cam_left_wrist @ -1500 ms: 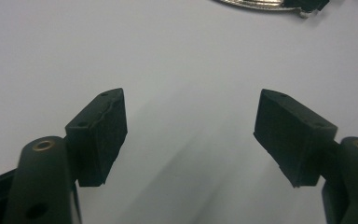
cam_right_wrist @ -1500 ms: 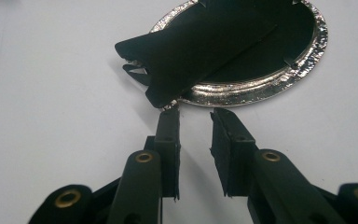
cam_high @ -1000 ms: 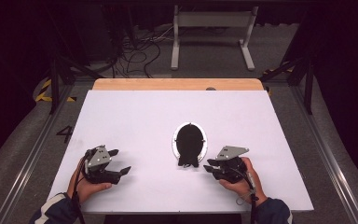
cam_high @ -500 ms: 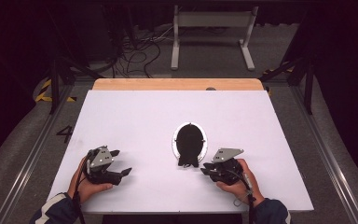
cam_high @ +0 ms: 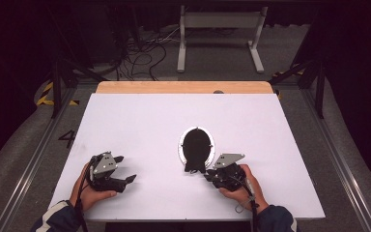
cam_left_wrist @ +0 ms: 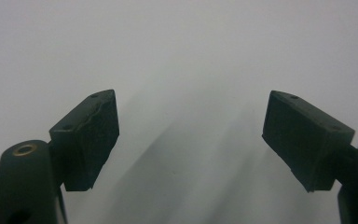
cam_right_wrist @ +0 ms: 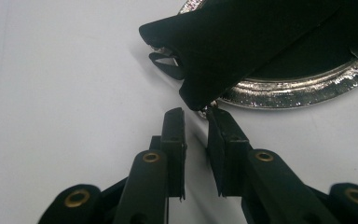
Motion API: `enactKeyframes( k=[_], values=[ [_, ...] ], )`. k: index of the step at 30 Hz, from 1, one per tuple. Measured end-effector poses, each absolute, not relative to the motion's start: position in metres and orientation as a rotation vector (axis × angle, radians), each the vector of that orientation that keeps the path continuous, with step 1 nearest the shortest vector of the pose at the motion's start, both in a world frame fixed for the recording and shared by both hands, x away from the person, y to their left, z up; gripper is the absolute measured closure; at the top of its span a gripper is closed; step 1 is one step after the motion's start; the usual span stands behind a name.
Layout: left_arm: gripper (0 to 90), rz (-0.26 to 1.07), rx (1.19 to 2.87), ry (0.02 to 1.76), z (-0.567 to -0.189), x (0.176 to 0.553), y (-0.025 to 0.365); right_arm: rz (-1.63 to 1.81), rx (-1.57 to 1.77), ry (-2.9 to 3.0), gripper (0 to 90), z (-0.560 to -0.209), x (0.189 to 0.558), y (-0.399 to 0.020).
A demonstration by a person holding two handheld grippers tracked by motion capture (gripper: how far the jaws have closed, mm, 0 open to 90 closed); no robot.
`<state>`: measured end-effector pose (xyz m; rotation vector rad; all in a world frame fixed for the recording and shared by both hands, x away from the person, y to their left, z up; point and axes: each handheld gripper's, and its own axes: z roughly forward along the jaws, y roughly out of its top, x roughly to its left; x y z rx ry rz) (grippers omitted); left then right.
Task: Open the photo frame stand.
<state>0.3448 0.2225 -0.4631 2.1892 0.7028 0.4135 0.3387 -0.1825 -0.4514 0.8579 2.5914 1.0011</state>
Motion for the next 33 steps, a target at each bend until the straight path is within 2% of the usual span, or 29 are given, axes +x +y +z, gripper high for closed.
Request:
enactKeyframes(
  k=[9, 13, 17, 23, 26, 33],
  values=[
    [18.3, 0.410, 2.210, 0.699, -0.465, 0.345, 0.221, 1.095, 0.920, 2.591, 75.7, -0.454, 0.344, -0.185],
    [18.2, 0.411, 2.217, 0.702, -0.466, 0.345, 0.220, 1.202, 0.976, 2.598, 67.7, -0.456, 0.347, -0.189],
    [18.2, 0.408, 2.227, 0.706, -0.467, 0.345, 0.218, 1.309, 1.065, 2.586, 63.9, -0.457, 0.351, -0.193],
    [18.0, 0.415, 2.239, 0.711, -0.468, 0.346, 0.216, 1.469, 1.180, 2.586, 50.4, -0.458, 0.358, -0.196],
    [18.1, 0.419, 2.246, 0.715, -0.469, 0.347, 0.213, 1.536, 1.247, 2.586, 47.5, -0.460, 0.363, -0.196],
    [17.9, 0.417, 2.259, 0.714, -0.469, 0.347, 0.208, 1.617, 1.415, 2.545, 52.3, -0.464, 0.374, -0.196]
  ],
)
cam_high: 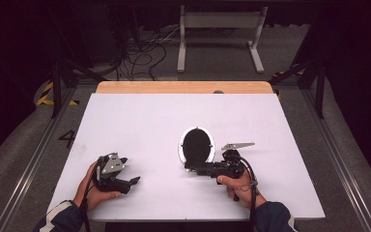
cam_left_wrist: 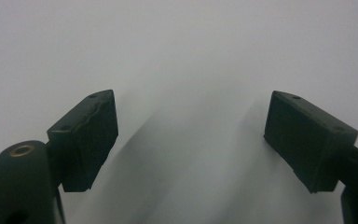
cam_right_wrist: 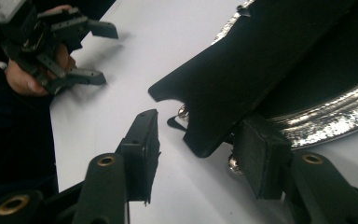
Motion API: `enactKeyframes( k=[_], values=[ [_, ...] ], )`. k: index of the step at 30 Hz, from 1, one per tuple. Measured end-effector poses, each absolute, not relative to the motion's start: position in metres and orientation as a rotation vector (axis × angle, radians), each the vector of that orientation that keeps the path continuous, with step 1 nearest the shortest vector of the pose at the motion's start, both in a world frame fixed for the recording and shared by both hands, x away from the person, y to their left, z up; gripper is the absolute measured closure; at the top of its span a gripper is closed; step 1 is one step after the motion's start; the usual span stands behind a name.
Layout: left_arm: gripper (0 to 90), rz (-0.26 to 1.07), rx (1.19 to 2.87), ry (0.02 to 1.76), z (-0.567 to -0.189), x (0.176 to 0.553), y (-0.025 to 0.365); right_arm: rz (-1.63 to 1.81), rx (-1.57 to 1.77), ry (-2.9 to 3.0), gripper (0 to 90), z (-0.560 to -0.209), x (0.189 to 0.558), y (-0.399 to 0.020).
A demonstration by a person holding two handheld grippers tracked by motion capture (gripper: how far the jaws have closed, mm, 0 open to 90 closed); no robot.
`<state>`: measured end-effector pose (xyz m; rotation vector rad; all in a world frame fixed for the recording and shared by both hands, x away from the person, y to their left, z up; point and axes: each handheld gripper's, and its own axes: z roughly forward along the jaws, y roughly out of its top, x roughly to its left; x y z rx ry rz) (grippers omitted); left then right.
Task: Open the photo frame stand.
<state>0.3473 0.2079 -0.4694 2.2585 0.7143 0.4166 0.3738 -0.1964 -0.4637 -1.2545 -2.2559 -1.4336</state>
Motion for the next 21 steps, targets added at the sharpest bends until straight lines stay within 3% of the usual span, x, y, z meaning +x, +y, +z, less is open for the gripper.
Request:
enactKeyframes(
  k=[9, 14, 21],
  values=[
    [17.5, 0.414, 2.249, 0.722, -0.469, 0.348, 0.205, -1.477, -1.369, -2.124, 55.0, -0.465, 0.383, -0.201],
    [17.9, 0.409, 2.212, 0.727, -0.464, 0.352, 0.196, -1.493, -1.385, -2.050, 52.3, -0.467, 0.389, -0.200],
    [18.4, 0.285, 2.180, 0.690, -0.456, 0.381, 0.157, -1.497, -1.426, -1.999, 58.5, -0.470, 0.398, -0.197]
  ],
)
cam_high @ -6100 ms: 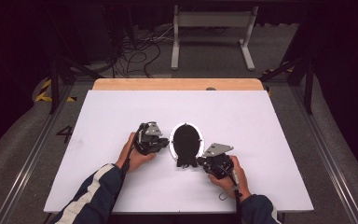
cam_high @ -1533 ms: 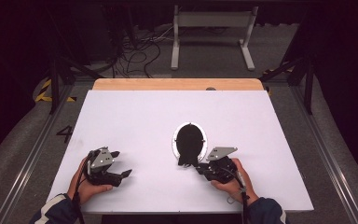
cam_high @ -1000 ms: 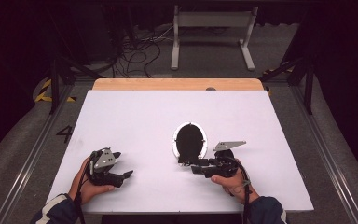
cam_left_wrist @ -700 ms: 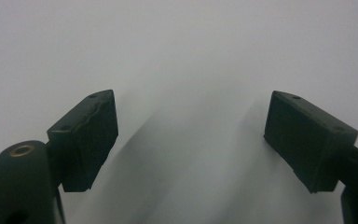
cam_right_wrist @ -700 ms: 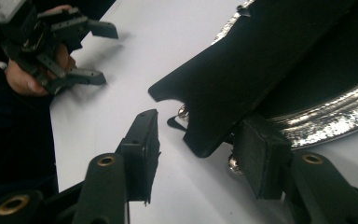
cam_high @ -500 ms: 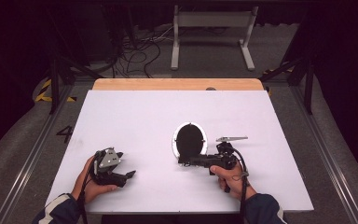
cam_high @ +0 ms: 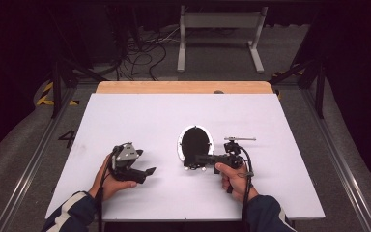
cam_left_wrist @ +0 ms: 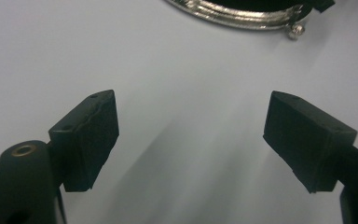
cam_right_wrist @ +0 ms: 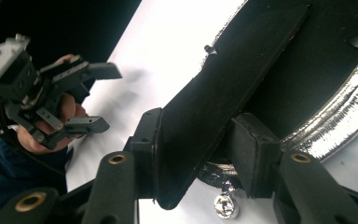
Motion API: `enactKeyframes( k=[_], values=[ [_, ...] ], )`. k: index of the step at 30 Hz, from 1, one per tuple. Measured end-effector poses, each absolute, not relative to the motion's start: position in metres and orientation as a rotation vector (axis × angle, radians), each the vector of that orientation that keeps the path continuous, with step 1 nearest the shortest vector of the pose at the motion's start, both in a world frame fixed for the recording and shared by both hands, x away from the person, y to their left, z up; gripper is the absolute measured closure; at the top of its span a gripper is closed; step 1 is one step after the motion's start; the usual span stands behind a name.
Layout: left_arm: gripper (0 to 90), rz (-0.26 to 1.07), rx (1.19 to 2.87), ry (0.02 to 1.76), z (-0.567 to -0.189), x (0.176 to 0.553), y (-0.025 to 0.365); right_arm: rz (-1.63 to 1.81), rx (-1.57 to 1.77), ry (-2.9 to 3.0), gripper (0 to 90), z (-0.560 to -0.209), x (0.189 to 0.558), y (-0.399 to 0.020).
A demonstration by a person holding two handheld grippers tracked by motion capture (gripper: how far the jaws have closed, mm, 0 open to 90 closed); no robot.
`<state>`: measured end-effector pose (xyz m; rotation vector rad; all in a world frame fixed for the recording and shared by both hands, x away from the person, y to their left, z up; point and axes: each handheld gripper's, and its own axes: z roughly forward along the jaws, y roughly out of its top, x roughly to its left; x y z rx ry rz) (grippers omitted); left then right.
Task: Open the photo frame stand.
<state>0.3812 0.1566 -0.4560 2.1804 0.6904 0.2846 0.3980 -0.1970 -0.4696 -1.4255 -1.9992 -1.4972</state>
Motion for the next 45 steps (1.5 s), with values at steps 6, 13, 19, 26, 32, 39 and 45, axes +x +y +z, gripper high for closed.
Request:
enactKeyframes(
  k=[6, 13, 19, 26, 32, 39, 45],
  values=[
    [18.0, 0.141, 2.187, 0.690, -0.456, 0.405, 0.129, -1.519, -1.385, -2.051, 60.9, -0.469, 0.398, -0.197],
    [16.1, 0.029, 2.226, 0.684, -0.462, 0.422, 0.102, -1.569, -1.284, -2.164, 65.2, -0.464, 0.393, -0.195],
    [18.6, 0.083, 2.215, 0.720, -0.463, 0.437, 0.089, -1.614, -1.202, -2.315, 65.1, -0.458, 0.386, -0.188],
    [16.5, -0.021, 2.152, 0.699, -0.466, 0.449, 0.090, -1.647, -1.156, -2.377, 65.0, -0.456, 0.382, -0.186],
    [23.6, -0.061, 2.168, 0.604, -0.464, 0.449, 0.091, -1.668, -1.103, -2.394, 65.1, -0.457, 0.381, -0.188],
    [40.0, -0.035, 2.144, 0.543, -0.458, 0.447, 0.094, -1.670, -1.079, -2.400, 64.9, -0.459, 0.382, -0.191],
    [49.9, -0.029, 2.100, 0.522, -0.452, 0.445, 0.101, -1.647, -1.073, -2.435, 64.8, -0.459, 0.381, -0.193]
  ],
)
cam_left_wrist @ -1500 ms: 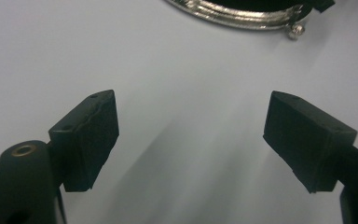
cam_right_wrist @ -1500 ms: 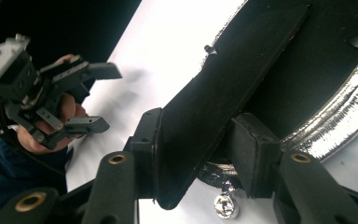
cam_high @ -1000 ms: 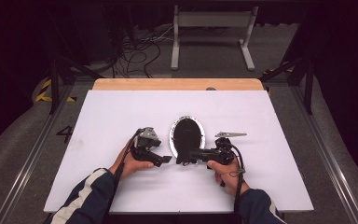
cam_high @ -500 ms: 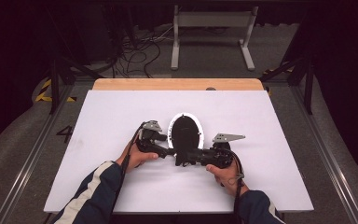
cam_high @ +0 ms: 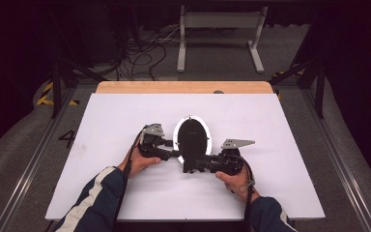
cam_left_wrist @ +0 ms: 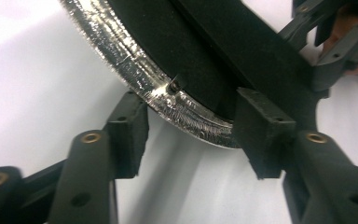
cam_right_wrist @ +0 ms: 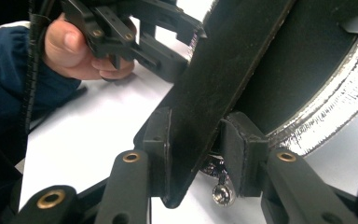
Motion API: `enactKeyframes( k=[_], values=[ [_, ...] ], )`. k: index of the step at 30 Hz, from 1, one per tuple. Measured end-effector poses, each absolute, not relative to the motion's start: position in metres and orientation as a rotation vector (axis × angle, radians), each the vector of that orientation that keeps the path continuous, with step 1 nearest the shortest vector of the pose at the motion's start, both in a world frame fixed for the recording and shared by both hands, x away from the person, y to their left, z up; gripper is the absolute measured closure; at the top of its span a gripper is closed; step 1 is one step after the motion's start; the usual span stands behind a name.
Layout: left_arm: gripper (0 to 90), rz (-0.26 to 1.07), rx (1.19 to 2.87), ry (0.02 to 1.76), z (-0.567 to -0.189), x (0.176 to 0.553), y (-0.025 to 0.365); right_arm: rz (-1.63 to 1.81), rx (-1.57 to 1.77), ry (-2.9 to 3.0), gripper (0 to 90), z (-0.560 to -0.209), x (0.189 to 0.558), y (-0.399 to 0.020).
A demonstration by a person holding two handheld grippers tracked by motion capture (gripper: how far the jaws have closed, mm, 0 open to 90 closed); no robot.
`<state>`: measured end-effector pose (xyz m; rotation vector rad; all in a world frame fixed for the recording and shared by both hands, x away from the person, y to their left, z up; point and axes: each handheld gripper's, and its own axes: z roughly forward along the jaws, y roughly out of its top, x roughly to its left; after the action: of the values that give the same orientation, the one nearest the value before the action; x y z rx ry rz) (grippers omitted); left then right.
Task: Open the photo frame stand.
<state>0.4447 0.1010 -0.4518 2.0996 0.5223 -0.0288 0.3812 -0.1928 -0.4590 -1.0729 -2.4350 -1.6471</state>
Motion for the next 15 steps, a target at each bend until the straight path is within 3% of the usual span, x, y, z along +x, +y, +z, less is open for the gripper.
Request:
enactKeyframes(
  k=[4, 15],
  values=[
    [64.2, 0.079, 2.088, 0.501, -0.442, 0.438, 0.105, -1.658, -1.105, -2.413, 64.0, -0.459, 0.383, -0.195],
    [68.5, 0.137, 2.089, 0.474, -0.437, 0.431, 0.103, -1.686, -1.115, -2.415, 64.3, -0.457, 0.383, -0.190]
  ],
)
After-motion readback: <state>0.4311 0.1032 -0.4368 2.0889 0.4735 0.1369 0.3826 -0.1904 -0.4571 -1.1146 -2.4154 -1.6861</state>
